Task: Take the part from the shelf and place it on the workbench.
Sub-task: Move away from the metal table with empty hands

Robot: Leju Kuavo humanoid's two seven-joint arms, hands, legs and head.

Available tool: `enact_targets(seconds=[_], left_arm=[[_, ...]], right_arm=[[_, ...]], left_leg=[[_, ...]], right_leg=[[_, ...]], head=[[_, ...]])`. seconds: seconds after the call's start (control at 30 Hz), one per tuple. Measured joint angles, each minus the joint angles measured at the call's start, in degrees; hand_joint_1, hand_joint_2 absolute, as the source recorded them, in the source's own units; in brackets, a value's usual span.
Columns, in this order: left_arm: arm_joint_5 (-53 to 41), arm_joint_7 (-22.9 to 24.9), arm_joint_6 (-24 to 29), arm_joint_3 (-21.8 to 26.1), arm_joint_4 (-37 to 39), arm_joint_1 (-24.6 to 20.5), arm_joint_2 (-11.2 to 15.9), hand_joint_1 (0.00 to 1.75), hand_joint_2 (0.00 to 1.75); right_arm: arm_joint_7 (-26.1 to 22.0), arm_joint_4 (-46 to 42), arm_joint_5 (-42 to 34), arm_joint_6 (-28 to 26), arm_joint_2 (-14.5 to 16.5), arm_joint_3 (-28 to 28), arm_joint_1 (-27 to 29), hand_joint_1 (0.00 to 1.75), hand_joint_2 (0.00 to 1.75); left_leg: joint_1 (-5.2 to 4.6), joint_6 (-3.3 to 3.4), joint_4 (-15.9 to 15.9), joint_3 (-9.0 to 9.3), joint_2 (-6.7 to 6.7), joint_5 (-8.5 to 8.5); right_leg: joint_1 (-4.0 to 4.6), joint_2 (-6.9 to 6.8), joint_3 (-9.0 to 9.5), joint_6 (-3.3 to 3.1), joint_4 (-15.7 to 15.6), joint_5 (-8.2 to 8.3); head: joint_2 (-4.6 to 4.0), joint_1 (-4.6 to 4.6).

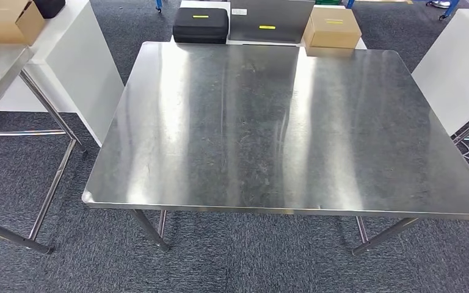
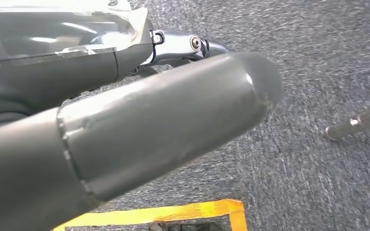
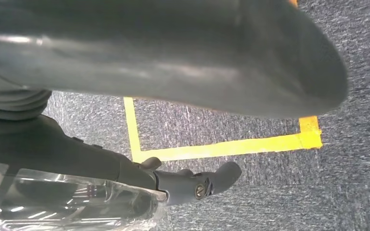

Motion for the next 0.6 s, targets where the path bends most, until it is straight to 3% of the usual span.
enact_targets(seconds=[0.07, 0.13, 0.2, 0.27, 0.33, 0.4, 0.43, 0.47, 0.5, 0.6], left_arm=[[0.02, -0.03, -0.06, 0.05, 0.0, 0.01, -0.07, 0.0, 0.0], [-0.01, -0.14, -0.17, 0.1, 0.0, 0.0, -0.15, 0.0, 0.0], [-0.13, -0.23, -0.25, 0.14, 0.0, 0.01, -0.22, 0.0, 0.0], [-0.28, -0.17, -0.27, 0.15, 0.0, 0.0, -0.2, 0.0, 0.0], [-0.38, 0.01, -0.29, 0.15, 0.0, -0.03, -0.15, 0.0, 0.0], [-0.41, 0.16, -0.3, 0.16, 0.0, -0.04, -0.16, 0.0, 0.0], [-0.41, 0.19, -0.3, 0.17, 0.0, -0.03, -0.16, 0.0, 0.0], [-0.4, 0.2, -0.3, 0.18, 0.0, -0.01, -0.15, 0.0, 0.0], [-0.4, 0.2, -0.3, 0.19, 0.0, -0.01, -0.13, 0.0, 0.0], [-0.39, 0.2, -0.31, 0.21, 0.0, -0.11, -0.06, 0.0, 0.0]], right_arm=[[0.0, 0.0, 0.1, 0.0, -0.11, 0.04, -0.03, 0.0, 0.0], [0.01, -0.01, 0.16, 0.0, -0.2, 0.07, -0.1, 0.0, 0.0], [0.01, 0.0, 0.14, 0.0, -0.18, 0.08, -0.08, 0.0, 0.0], [0.01, -0.01, 0.02, 0.03, -0.06, 0.08, -0.07, 0.0, 0.0], [0.01, -0.02, -0.07, 0.07, 0.01, 0.08, 0.0, 0.0, 0.0], [0.01, -0.02, 0.03, 0.07, 0.05, 0.08, 0.17, 0.0, 0.0], [0.01, -0.02, 0.13, 0.07, 0.11, 0.1, 0.24, 0.0, 0.0], [0.01, -0.01, 0.22, 0.07, 0.19, 0.13, 0.28, 0.0, 0.0], [0.01, -0.01, 0.31, 0.07, 0.27, 0.16, 0.28, 0.0, 0.0], [0.01, -0.01, 0.42, 0.13, 0.43, 0.36, 0.19, 0.0, 0.0]], left_leg=[[-0.14, -0.22, 0.07, 0.06, -0.53, 0.11], [-0.35, -0.63, 0.17, 0.03, -0.83, 0.17], [-0.37, -1.16, 0.11, -0.03, -0.98, 0.3], [-0.22, -1.72, 1.02, -0.51, -0.82, -0.45], [0.0, -2.32, 5.61, -2.53, -0.23, -3.6], [0.25, -2.92, 12.97, -5.75, 0.31, -7.29], [0.4, -3.15, 15.4, -6.81, 0.48, -7.98], [0.56, -3.31, 15.87, -6.94, 0.65, -7.58], [0.74, -3.43, 14.02, -5.94, 0.87, -6.14], [1.04, -3.47, 3.44, -0.54, 2.12, -1.62]], right_leg=[[0.09, 0.5, 4.17, 0.28, -8.43, 3.23], [0.38, 0.91, 6.28, -0.28, -13.36, 4.81], [0.51, 0.78, 6.31, -1.07, -13.96, 5.14], [-0.05, 0.42, 6.61, -1.95, -14.27, 5.64], [-0.52, 0.02, 6.8, -2.66, -14.51, 6.04], [-0.49, -0.39, 6.65, -2.83, -14.48, 6.08], [-0.49, -0.62, 6.62, -2.82, -14.46, 6.07], [-0.51, -0.81, 6.63, -2.8, -14.43, 6.06], [-0.56, -0.94, 6.68, -2.76, -14.4, 6.03], [-0.37, -1.19, 6.74, -2.1, -14.04, 5.64]], head=[[0.0, 0.04], [0.0, -0.02], [0.0, -0.04], [0.0, -0.08], [0.0, -0.32], [0.0, -0.49], [0.0, -0.46], [0.0, -0.49], [0.0, -0.48], [0.0, -0.49]])
